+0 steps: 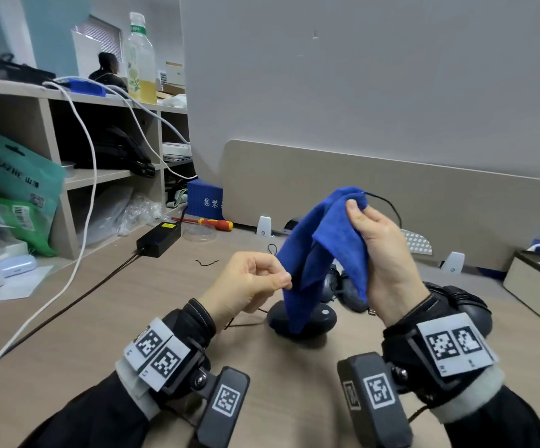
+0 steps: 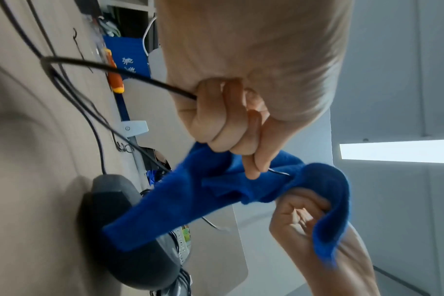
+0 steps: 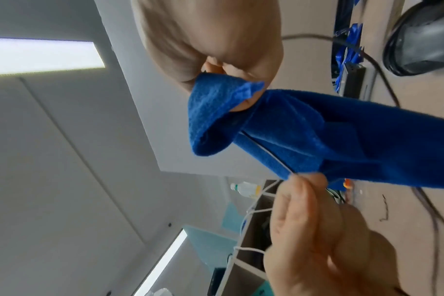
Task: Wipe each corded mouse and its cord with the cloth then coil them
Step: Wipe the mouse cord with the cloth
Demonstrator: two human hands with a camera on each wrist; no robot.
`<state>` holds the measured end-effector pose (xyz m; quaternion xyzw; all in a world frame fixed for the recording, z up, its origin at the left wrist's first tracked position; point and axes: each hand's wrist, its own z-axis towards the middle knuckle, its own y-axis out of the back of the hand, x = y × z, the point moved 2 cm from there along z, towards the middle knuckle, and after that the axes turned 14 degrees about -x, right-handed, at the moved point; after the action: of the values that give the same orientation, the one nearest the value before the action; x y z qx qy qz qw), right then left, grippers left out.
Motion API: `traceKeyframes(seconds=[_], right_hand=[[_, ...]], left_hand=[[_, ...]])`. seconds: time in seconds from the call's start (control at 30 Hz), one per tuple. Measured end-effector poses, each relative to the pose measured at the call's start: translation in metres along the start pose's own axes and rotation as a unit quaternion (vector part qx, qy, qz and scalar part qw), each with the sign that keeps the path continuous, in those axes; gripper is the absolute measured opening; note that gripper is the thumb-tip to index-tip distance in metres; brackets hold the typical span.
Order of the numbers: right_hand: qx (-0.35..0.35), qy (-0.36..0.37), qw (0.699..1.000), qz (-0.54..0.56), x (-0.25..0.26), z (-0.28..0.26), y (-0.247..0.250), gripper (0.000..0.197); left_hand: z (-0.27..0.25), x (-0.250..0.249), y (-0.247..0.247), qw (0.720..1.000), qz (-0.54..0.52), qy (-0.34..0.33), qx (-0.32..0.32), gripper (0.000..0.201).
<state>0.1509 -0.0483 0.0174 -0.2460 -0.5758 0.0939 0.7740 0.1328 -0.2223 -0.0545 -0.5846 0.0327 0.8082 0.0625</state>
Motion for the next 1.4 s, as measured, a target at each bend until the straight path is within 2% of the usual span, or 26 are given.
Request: traceKeyframes(seconds=[0.1, 0.17, 0.23, 0.37, 0.5, 0.73, 0.87, 1.1, 1.17, 1.3, 1.4], right_hand=[[0.002, -0.019, 1.000, -0.002, -0.009, -0.004, -0.004, 0.022], [-0.004, -0.024, 1.000, -0.014, -0.018, -0.005, -0.007, 0.022], [-0.009, -0.025, 0.999, -0.036, -0.025, -0.006, -0.008, 0.021], [-0.013, -0.039, 0.997, -0.065, -0.034, -0.006, -0.006, 0.019], [-0.009, -0.059, 0.996, -0.065, -0.023, -0.006, -0.006, 0.023], [-0.039, -0.030, 0.999, -0.018, 0.008, 0.005, 0.009, 0.025], [-0.015, -0.065, 0.998, -0.003, 0.008, 0.002, 0.007, 0.024], [0.000, -0.151, 0.988, 0.015, -0.002, -0.005, 0.004, 0.032], [0.012, -0.159, 0.987, 0.012, -0.010, -0.007, 0.001, 0.026], [0.076, -0.166, 0.983, -0.007, -0.024, -0.020, -0.010, 0.029], [0.088, -0.138, 0.986, -0.029, -0.028, -0.026, -0.016, 0.022]], left_hand=[[0.000, 0.002, -0.003, 0.999, -0.027, 0.033, 0.030, 0.011], [0.001, -0.001, -0.005, 0.997, -0.067, 0.036, 0.018, 0.016], [0.001, -0.004, -0.008, 0.996, -0.084, 0.016, -0.011, 0.025], [0.003, -0.003, -0.004, 0.997, -0.075, -0.022, -0.029, 0.022], [0.003, -0.005, 0.004, 0.998, -0.029, -0.049, -0.022, 0.017], [-0.001, -0.006, 0.003, 0.999, -0.022, -0.050, -0.003, 0.016], [-0.002, -0.002, 0.005, 0.998, -0.013, -0.055, -0.010, 0.014], [0.001, -0.005, 0.007, 0.990, -0.056, -0.095, -0.091, 0.016], [0.001, -0.006, 0.008, 0.986, -0.059, -0.110, -0.109, 0.015], [0.000, -0.007, 0.009, 0.980, -0.063, -0.134, -0.135, 0.016], [-0.002, -0.008, 0.007, 0.977, -0.053, -0.152, -0.137, 0.020]])
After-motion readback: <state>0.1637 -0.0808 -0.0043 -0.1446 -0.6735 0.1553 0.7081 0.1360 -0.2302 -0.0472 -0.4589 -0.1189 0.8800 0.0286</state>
